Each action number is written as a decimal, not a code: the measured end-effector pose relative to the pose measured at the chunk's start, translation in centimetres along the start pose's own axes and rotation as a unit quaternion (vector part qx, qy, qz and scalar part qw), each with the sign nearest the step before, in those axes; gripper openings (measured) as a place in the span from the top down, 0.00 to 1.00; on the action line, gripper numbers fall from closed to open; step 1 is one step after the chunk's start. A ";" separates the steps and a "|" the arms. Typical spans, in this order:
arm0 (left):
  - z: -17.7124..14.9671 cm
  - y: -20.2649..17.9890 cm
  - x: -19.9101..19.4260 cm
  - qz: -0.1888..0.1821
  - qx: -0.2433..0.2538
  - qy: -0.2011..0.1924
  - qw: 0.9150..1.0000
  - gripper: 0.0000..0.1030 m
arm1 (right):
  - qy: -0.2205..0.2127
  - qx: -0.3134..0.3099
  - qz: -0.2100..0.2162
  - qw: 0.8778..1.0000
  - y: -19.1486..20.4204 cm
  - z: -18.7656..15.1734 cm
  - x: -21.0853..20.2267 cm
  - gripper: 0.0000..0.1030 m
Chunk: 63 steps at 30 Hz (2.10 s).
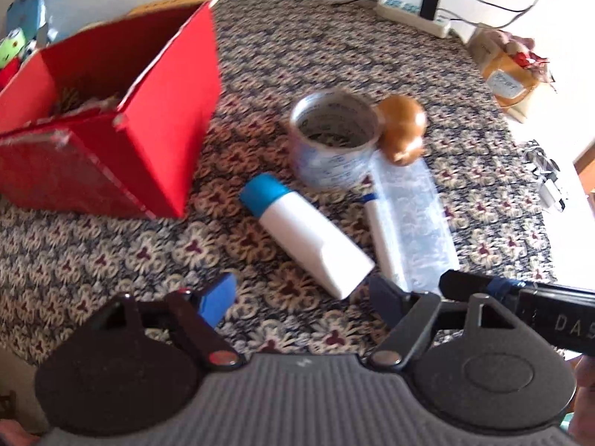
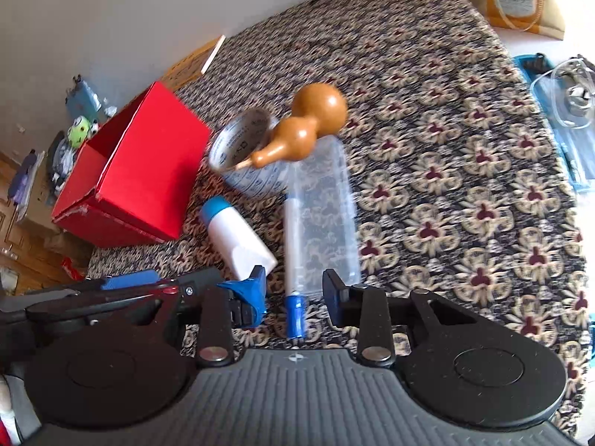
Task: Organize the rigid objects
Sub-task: 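Move the right tool toward the white bottle with blue cap, then close the right gripper around the white bottle's body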
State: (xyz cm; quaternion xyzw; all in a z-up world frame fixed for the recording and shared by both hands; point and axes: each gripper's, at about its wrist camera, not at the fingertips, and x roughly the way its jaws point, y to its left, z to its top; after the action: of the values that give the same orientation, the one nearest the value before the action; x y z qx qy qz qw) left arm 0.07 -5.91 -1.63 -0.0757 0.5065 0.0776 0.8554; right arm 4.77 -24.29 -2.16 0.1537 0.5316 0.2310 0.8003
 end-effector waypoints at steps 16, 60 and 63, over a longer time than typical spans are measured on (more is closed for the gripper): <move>0.6 -3.2 0.3 0.047 0.058 -0.001 0.997 0.12 | -0.012 0.031 0.009 0.999 -1.7 0.1 -0.6 0.82; -1.0 0.8 3.3 0.052 0.006 0.051 0.997 0.12 | 0.031 0.020 0.079 0.996 -0.4 0.1 1.7 0.82; -1.1 1.3 3.4 0.045 0.004 0.049 0.998 0.12 | 0.026 0.009 0.084 0.996 0.4 1.1 2.3 0.82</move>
State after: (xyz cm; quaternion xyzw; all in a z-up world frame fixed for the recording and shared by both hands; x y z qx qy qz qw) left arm 0.47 -4.67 -5.26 -0.0532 0.5510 0.1101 0.8255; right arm 6.52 -22.70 -3.35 0.1989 0.5390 0.2969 0.7628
